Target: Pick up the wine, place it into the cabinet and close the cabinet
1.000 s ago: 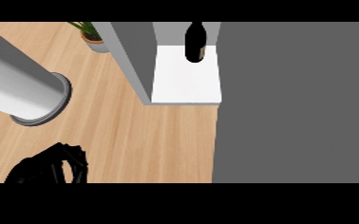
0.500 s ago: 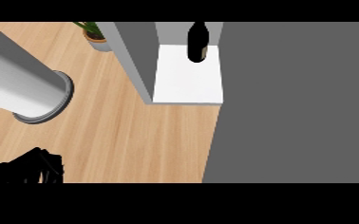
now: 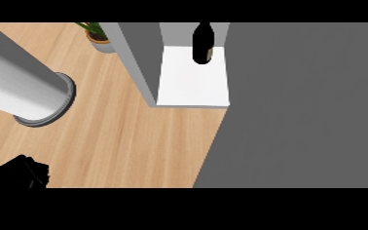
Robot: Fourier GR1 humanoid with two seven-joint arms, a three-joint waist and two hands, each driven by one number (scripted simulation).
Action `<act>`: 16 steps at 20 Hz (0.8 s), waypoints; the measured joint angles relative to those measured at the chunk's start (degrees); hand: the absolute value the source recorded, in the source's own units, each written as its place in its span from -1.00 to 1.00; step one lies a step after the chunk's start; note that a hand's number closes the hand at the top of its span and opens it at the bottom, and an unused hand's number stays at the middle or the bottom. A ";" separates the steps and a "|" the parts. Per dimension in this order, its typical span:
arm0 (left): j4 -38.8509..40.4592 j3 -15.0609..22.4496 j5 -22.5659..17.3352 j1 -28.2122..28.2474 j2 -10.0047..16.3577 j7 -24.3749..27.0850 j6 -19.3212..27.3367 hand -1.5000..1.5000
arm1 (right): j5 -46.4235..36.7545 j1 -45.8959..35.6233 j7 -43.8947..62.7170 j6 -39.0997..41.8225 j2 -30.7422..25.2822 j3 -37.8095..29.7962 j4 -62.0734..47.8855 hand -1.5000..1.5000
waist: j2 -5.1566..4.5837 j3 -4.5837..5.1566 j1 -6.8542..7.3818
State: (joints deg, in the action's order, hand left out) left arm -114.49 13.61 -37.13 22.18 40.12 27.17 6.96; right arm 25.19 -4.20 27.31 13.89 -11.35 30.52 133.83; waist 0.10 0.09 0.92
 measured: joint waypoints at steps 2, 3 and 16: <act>-1.03 -0.26 0.39 1.04 -0.37 -0.30 -0.09 1.00 | -1.44 -5.21 3.53 -3.39 3.62 1.60 -0.67 1.00 | 0.02 0.00 0.08; -0.27 -0.68 0.43 0.71 -0.70 -0.48 -0.60 1.00 | -1.55 -7.73 4.98 -4.32 5.07 1.41 -1.57 1.00 | 0.00 -0.01 0.00; 0.13 -5.66 0.90 2.47 -2.96 -2.00 -6.60 1.00 | 1.26 -34.43 3.52 -20.99 10.84 1.20 -21.16 1.00 | -0.05 -0.13 0.01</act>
State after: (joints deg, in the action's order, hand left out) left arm -114.36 7.95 -36.23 24.65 37.15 25.18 0.36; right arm 26.45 -38.63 30.83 -7.10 -0.51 31.72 112.66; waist 0.05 -0.04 0.94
